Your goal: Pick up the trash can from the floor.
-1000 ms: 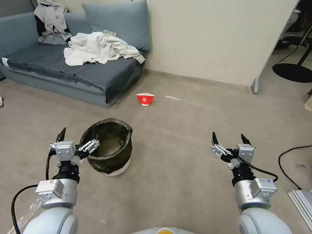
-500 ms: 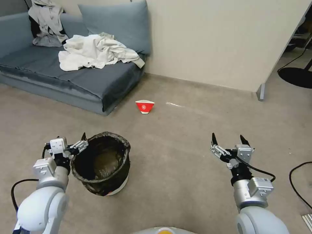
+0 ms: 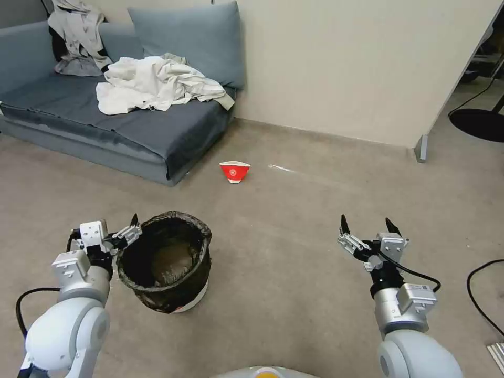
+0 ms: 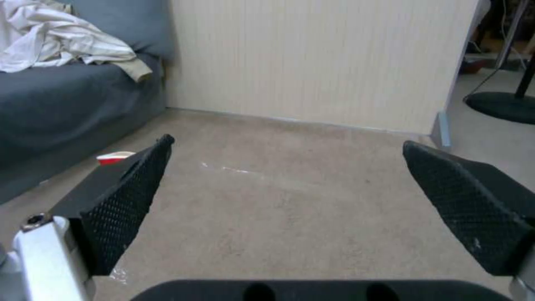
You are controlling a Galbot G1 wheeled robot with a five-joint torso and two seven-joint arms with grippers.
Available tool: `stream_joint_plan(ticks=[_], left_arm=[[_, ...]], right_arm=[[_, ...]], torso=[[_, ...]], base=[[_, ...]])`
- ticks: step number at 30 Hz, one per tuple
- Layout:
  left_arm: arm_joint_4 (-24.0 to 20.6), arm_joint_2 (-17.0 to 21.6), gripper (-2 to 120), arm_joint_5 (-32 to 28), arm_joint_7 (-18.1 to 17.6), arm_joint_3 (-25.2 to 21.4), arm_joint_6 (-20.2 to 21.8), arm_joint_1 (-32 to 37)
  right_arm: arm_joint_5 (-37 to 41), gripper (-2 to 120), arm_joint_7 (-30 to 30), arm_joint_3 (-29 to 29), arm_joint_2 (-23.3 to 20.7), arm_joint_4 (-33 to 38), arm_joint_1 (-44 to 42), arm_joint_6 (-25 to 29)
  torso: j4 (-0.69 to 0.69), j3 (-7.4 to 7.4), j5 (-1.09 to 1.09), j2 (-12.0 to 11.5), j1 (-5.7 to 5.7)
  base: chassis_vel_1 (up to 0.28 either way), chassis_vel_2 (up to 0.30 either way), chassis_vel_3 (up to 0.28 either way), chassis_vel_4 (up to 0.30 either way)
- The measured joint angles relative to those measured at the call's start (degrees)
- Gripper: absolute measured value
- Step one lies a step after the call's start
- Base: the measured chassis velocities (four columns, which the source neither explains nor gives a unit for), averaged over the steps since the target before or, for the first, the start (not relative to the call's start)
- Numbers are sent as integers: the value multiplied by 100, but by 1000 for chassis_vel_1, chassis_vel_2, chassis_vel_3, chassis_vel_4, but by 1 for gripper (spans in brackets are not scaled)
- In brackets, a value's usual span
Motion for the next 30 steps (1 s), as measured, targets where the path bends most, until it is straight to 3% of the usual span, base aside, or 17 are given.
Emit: stream_joint_plan(ticks=[3,14,30], left_arm=[[148,13,100,-157,-169,4,316,-85],[996,79,100,-372,-321,83,446,-338],[1427,127,100,-931,-305,171,816,-629]], right_arm=[[0,100,0,0,-11,-22,10,-1],[-16,100,-3,-19,-10,-59,16,-2],[-49,100,-3,-32,-2,-114,3,37]], torso=[[0,0,0,0,0],[0,0,-1,0,0],[0,0,0,0,0]], base=[[0,0,0,0],[0,0,0,0],[0,0,0,0]])
